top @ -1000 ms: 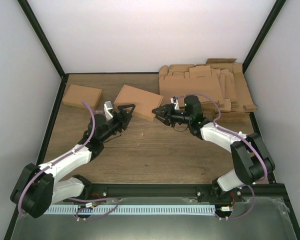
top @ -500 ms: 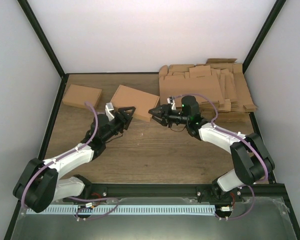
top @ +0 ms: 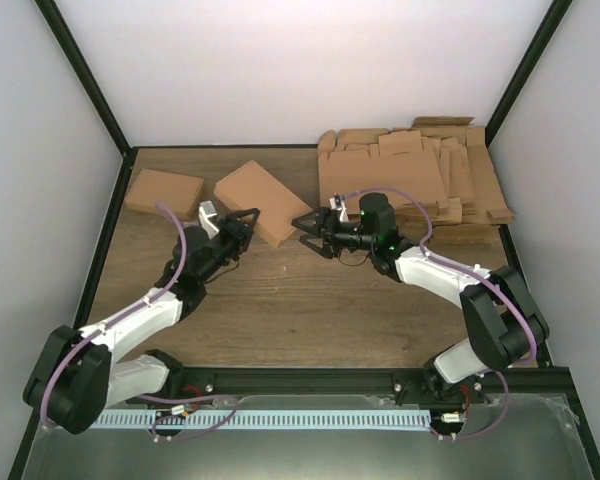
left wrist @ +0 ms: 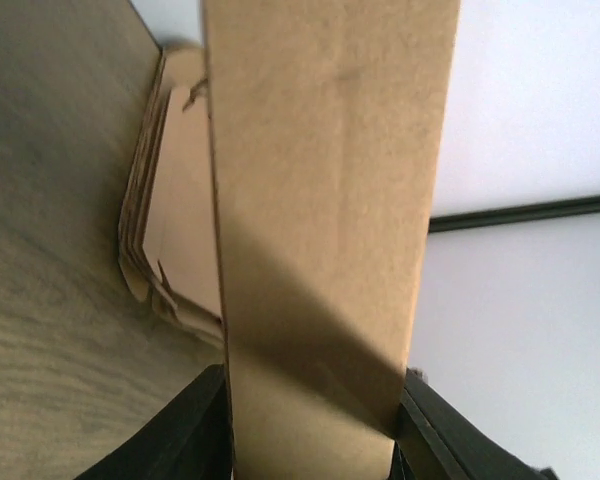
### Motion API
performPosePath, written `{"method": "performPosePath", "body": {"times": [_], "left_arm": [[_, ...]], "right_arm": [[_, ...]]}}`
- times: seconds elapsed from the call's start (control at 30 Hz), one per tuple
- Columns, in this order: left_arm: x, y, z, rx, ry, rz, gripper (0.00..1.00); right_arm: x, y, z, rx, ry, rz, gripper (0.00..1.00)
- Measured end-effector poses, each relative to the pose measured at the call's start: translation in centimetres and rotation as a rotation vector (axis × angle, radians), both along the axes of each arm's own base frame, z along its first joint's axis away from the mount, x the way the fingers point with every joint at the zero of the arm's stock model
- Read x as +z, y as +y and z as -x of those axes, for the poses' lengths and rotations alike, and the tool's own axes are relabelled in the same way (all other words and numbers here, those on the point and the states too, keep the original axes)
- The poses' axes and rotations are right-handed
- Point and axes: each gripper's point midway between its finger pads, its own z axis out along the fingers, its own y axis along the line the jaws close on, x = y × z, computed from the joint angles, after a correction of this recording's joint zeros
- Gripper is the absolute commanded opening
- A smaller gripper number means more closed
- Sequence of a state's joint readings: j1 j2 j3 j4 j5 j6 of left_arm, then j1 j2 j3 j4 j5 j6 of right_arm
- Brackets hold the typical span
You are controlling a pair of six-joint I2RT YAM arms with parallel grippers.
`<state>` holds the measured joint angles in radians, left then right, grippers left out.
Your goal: Fold the paper box
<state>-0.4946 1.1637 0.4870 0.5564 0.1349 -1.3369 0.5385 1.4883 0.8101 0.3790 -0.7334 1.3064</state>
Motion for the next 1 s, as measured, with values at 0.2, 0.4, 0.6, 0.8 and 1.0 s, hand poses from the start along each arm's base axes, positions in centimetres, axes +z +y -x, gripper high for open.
{"method": "performPosePath", "body": {"times": [0.2, 0.4, 0.6, 0.8, 1.0], "left_arm": [[1.0, 3.8, -1.4, 0.091, -0.029, -0.009, 0.41], [1.3, 11.3, -3.5, 0.257, -0.039, -0.038, 0.37], [-0.2, 19.4, -5.0, 0.431, 0.003, -0.071, 0.36], [-3.3, 24.1, -7.5, 0.495, 0.084, -0.071, 0.36], [-5.7, 26.6, -9.7, 0.546, 0.113, -0.052, 0.35]], "right_arm": [[-0.1, 0.0, 0.1, 0.012, -0.034, 0.015, 0.79], [0.1, -1.0, 0.2, 0.01, -0.088, 0.056, 0.79], [1.7, -2.5, 0.1, -0.014, -0.171, 0.075, 0.79], [1.4, -3.1, 0.1, -0.015, -0.202, 0.114, 0.78], [1.7, -3.5, 0.5, -0.011, -0.233, 0.132, 0.78]]}}
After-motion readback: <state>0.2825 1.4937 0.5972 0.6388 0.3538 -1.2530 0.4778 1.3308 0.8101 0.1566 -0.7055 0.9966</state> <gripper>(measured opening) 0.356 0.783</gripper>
